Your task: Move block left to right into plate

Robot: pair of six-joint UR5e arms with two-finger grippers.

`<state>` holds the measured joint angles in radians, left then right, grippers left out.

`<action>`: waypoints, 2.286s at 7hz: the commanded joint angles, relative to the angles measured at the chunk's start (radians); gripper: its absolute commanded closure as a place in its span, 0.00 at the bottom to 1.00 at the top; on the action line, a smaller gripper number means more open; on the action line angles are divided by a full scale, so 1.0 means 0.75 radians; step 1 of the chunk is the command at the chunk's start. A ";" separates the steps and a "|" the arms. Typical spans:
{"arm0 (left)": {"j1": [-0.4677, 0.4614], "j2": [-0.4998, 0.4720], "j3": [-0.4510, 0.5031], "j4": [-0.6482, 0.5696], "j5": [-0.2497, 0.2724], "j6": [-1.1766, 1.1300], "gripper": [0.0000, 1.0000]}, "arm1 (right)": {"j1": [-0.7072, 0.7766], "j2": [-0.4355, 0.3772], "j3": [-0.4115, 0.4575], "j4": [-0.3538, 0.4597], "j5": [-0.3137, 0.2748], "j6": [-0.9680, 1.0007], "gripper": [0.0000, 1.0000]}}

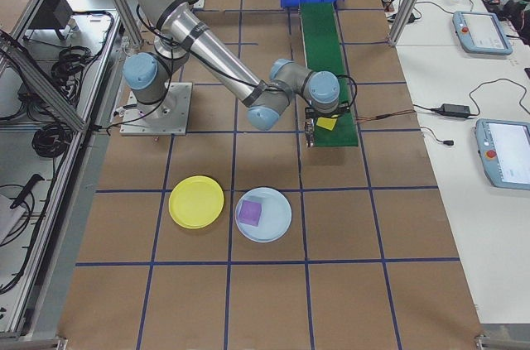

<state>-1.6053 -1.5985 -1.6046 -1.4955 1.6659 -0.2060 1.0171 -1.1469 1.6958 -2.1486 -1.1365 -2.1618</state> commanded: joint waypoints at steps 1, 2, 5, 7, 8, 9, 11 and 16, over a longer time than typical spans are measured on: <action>0.001 0.000 0.000 0.000 0.000 0.001 0.00 | 0.000 -0.003 -0.001 -0.003 0.000 0.003 0.24; -0.001 0.000 0.000 -0.002 0.000 -0.001 0.00 | -0.002 -0.005 -0.011 -0.009 -0.010 0.003 0.55; -0.001 -0.002 0.000 0.000 0.000 -0.001 0.00 | -0.004 -0.045 -0.019 -0.013 -0.098 0.037 0.90; -0.003 0.000 0.002 0.002 0.000 0.001 0.00 | -0.073 -0.221 -0.011 0.044 -0.265 0.056 0.90; -0.001 0.000 0.002 0.002 0.002 0.001 0.00 | -0.205 -0.321 -0.001 0.235 -0.276 0.060 0.91; -0.001 0.000 0.002 0.002 0.002 0.001 0.00 | -0.377 -0.344 0.021 0.334 -0.262 0.040 0.91; -0.001 0.000 0.000 0.000 0.000 0.001 0.00 | -0.552 -0.377 0.036 0.361 -0.276 0.041 0.91; -0.001 0.000 0.000 0.000 0.000 -0.003 0.00 | -1.087 -0.416 0.186 0.408 -0.266 0.146 0.91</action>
<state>-1.6061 -1.5983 -1.6041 -1.4944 1.6659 -0.2076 0.2936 -1.4542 1.7717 -1.8440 -1.3333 -2.0810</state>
